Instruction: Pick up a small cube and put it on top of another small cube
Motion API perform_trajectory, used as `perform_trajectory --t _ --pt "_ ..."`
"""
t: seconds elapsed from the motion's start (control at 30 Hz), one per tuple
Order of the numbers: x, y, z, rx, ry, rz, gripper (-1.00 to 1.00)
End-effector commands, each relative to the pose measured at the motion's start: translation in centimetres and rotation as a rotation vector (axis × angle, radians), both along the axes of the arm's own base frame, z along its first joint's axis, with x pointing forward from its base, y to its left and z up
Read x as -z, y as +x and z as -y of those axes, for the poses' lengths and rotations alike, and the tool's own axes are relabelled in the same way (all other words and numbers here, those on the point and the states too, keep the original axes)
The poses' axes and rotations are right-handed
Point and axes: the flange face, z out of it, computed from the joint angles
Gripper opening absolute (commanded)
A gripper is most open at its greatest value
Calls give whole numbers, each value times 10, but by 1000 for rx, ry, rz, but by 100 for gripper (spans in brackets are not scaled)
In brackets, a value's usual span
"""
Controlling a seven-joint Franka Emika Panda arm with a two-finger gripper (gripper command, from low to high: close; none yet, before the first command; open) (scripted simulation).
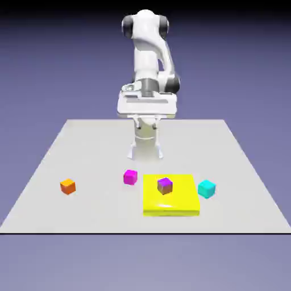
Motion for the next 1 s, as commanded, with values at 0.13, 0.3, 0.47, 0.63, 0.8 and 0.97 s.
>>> perform_trajectory --t 0.13,0.3,0.47,0.63,0.8,0.97 --pt "57 8 77 176 15 -66 0" --pt "117 -8 152 342 37 -133 0" --pt "178 -48 217 498 69 -201 0" --pt "235 -107 267 646 116 -272 0" --pt "268 -151 288 732 152 -315 0" --pt "307 -140 299 733 150 -317 0"
